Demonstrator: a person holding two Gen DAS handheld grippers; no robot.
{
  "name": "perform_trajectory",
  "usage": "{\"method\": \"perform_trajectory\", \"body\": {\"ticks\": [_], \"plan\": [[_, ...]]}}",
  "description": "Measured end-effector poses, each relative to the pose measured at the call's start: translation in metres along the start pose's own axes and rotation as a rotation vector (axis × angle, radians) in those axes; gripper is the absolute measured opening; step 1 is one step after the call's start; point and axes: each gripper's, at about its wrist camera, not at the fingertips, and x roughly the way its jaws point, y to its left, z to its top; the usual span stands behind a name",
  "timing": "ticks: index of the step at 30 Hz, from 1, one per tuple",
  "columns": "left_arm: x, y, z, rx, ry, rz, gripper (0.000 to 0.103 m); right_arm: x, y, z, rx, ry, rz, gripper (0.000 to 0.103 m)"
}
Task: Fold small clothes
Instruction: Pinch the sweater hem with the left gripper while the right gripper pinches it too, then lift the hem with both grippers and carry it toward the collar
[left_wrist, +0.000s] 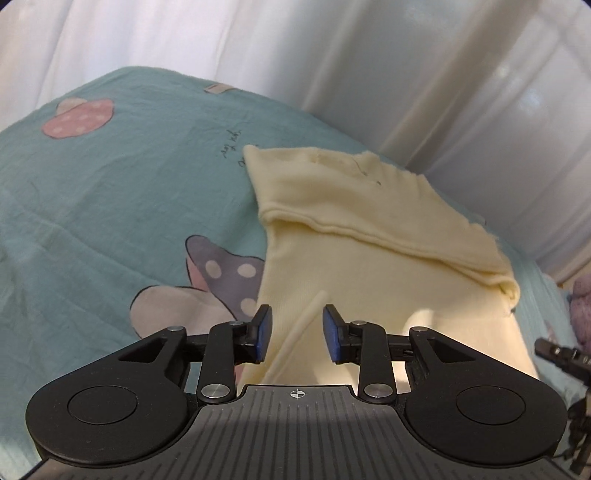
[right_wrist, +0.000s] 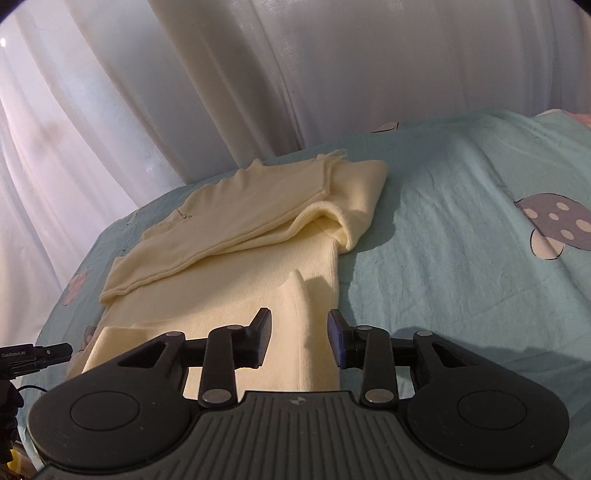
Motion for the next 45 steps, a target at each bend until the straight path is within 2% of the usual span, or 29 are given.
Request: {"method": "perform_trajectory", "body": {"ticks": [5, 8, 11, 12, 13, 16, 18, 21, 24, 25, 26, 29, 31, 32, 33, 36, 40, 45], "plan": [[0.019, -0.018, -0.002, 0.099, 0.064, -0.047, 0.039, 0.01, 0.015, -0.004, -0.113, 0.038, -0.043, 0.04], [0.029, -0.026, -0.005, 0.162, 0.078, -0.01, 0.041, 0.021, 0.018, -0.003, -0.144, 0.05, -0.064, 0.042], [0.035, -0.026, -0.007, 0.17, 0.094, 0.01, 0.041, 0.027, 0.021, -0.003, -0.171, 0.057, -0.065, 0.042], [0.035, -0.026, -0.007, 0.17, 0.093, 0.004, 0.04, 0.028, 0.023, -0.003, -0.19, 0.057, -0.068, 0.038], [0.035, -0.026, -0.008, 0.169, 0.09, -0.001, 0.038, 0.029, 0.026, -0.003, -0.21, 0.052, -0.075, 0.026], [0.035, -0.026, -0.007, 0.178, 0.078, 0.01, 0.032, 0.031, 0.032, -0.002, -0.261, 0.042, -0.087, 0.01], [0.035, -0.027, -0.007, 0.177, 0.074, 0.011, 0.02, 0.031, 0.034, 0.0, -0.27, 0.034, -0.077, 0.009], [0.035, -0.025, -0.006, 0.167, 0.074, 0.012, 0.011, 0.036, 0.034, 0.002, -0.273, 0.047, -0.079, 0.009], [0.036, -0.023, -0.004, 0.162, 0.084, -0.028, 0.012, 0.042, 0.029, 0.004, -0.244, 0.084, -0.067, 0.01], [0.037, -0.024, -0.004, 0.173, 0.09, -0.037, 0.016, 0.043, 0.028, 0.005, -0.232, 0.09, -0.058, 0.012], [0.038, -0.025, -0.005, 0.181, 0.095, -0.037, 0.024, 0.045, 0.026, 0.006, -0.223, 0.1, -0.047, 0.013], [0.042, -0.029, -0.006, 0.208, 0.105, -0.032, 0.026, 0.048, 0.026, 0.008, -0.221, 0.111, -0.035, 0.013], [0.044, -0.031, -0.005, 0.214, 0.106, -0.019, 0.021, 0.049, 0.029, 0.007, -0.248, 0.109, -0.041, 0.012], [0.044, -0.031, -0.005, 0.216, 0.104, -0.01, 0.011, 0.05, 0.031, 0.007, -0.268, 0.104, -0.049, 0.009], [0.044, -0.032, -0.003, 0.214, 0.103, -0.004, 0.01, 0.049, 0.035, 0.007, -0.289, 0.095, -0.059, 0.006], [0.037, -0.034, 0.007, 0.2, 0.058, 0.021, 0.009, 0.039, 0.045, 0.014, -0.337, 0.026, -0.069, 0.006], [0.017, -0.033, 0.041, 0.152, -0.084, 0.022, 0.009, 0.03, 0.052, 0.04, -0.348, -0.079, -0.086, 0.006], [0.026, -0.036, 0.086, 0.131, -0.181, 0.052, 0.009, 0.045, 0.052, 0.077, -0.323, -0.16, -0.135, 0.006]]}}
